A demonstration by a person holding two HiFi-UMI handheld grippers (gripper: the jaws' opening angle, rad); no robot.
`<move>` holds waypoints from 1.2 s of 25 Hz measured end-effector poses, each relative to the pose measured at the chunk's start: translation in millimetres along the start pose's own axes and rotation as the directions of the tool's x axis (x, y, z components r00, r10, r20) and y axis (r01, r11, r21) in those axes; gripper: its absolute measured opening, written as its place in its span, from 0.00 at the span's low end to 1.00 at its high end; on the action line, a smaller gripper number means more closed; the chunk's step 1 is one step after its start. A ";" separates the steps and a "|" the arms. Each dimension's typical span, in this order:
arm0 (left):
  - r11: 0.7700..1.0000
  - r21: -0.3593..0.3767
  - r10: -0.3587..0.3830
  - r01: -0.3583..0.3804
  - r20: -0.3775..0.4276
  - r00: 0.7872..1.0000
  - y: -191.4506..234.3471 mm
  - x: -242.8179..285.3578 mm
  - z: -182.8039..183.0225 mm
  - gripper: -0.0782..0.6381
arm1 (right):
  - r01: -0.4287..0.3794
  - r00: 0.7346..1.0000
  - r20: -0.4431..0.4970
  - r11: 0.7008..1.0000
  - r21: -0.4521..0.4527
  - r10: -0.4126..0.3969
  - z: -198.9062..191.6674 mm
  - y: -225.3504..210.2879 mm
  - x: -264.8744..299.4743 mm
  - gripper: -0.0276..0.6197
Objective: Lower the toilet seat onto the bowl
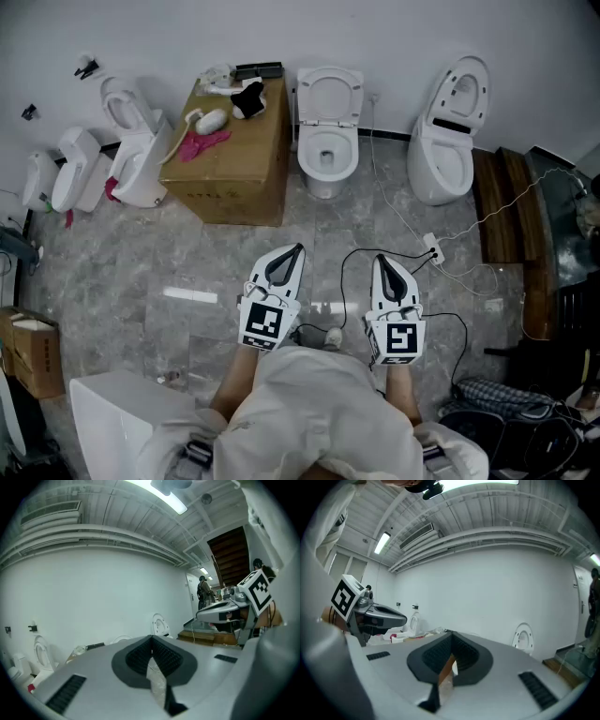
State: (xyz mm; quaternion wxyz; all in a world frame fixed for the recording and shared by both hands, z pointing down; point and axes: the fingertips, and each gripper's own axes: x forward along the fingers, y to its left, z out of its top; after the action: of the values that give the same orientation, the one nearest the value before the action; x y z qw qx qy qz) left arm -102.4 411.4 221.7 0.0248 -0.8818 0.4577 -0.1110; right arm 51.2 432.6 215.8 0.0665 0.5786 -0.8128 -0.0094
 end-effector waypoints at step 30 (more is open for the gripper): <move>0.998 -0.008 0.058 -0.058 0.004 0.998 2.6 76.5 0.9 0.13 | -0.056 0.998 -0.002 0.997 -0.061 0.056 -16.7 -49.7 63.9 0.05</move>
State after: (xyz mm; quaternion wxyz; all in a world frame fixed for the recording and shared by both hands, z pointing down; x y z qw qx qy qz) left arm -61.7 347.7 233.7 0.0254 -0.8686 0.4834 -0.1064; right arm 79.3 357.0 234.0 0.0846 0.5533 -0.8280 -0.0323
